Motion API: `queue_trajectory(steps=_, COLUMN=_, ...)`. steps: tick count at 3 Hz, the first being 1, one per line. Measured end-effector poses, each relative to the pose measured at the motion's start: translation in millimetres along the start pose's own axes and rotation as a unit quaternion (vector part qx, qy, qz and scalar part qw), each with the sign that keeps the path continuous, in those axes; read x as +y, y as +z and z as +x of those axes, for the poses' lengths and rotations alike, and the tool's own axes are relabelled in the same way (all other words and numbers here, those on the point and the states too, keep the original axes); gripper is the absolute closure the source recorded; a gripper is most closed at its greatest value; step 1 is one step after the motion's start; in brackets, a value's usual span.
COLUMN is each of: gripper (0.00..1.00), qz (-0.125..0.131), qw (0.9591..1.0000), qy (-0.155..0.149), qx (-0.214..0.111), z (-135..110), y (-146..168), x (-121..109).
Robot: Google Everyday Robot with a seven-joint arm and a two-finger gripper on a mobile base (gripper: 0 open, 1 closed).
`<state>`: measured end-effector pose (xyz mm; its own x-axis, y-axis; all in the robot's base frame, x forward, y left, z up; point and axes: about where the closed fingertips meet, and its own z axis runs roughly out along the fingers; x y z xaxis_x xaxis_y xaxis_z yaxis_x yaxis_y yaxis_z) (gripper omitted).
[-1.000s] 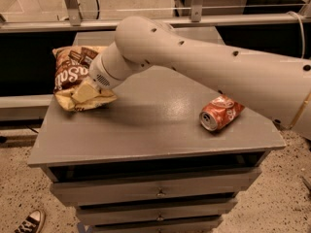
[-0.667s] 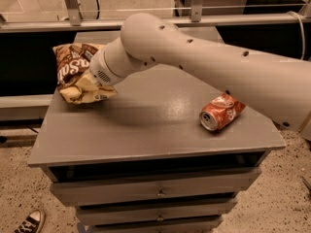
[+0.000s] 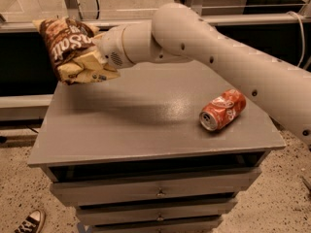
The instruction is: Pick brown chip bag
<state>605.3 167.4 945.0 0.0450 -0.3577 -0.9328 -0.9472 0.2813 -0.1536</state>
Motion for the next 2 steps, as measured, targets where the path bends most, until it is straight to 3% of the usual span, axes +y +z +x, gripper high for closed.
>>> queue_trajectory(steps=1, gripper=1.0, qz=0.013, qw=0.9989, qy=-0.025, qx=-0.037, z=-15.8, y=-32.9, x=-18.9)
queue_trajectory(steps=2, gripper=1.0, qz=0.014, qw=0.9987, qy=-0.03, qx=-0.038, z=-17.3, y=-33.7, x=-19.0)
